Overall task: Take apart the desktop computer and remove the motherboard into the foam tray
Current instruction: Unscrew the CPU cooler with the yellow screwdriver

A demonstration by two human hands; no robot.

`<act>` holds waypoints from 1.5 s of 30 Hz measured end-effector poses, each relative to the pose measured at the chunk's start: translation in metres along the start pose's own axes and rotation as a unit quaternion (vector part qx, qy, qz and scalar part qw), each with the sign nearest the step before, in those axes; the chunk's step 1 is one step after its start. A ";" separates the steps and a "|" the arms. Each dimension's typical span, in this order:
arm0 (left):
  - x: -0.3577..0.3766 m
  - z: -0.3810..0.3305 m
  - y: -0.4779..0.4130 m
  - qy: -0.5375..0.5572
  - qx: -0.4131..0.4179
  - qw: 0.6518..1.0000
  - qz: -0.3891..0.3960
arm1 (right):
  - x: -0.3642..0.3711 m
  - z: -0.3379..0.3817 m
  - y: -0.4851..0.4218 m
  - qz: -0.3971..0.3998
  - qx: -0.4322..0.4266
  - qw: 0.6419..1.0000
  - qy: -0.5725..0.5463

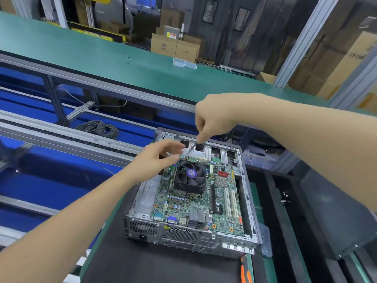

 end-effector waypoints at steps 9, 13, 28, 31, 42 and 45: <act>0.103 -0.007 -0.037 -0.435 0.018 0.871 0.230 | 0.077 -0.025 0.041 0.102 0.054 0.985 -0.130; 0.102 -0.009 -0.042 -0.416 0.041 0.883 0.213 | 0.085 -0.022 0.045 0.070 0.051 0.986 -0.146; 0.103 -0.006 -0.042 -0.433 0.054 0.879 0.191 | 0.091 0.000 0.038 0.061 0.024 0.987 -0.148; 0.103 -0.004 -0.042 -0.432 0.055 0.880 0.189 | 0.089 0.002 0.037 0.062 0.025 0.988 -0.140; 0.102 0.000 -0.040 -0.409 0.047 0.891 0.192 | 0.085 0.010 0.029 0.083 0.043 0.990 -0.110; 0.102 -0.001 -0.038 -0.388 0.055 0.900 0.193 | 0.088 0.010 0.024 0.113 0.062 0.983 -0.129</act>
Point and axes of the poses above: each hand's wrist, its own y-axis away from the middle knuckle, its own x-axis out of the palm, z = x × y, the point moved 9 cm from there along -y, towards the middle knuckle, and after that the axes turned 7 degrees about y, right-handed, at the moved point
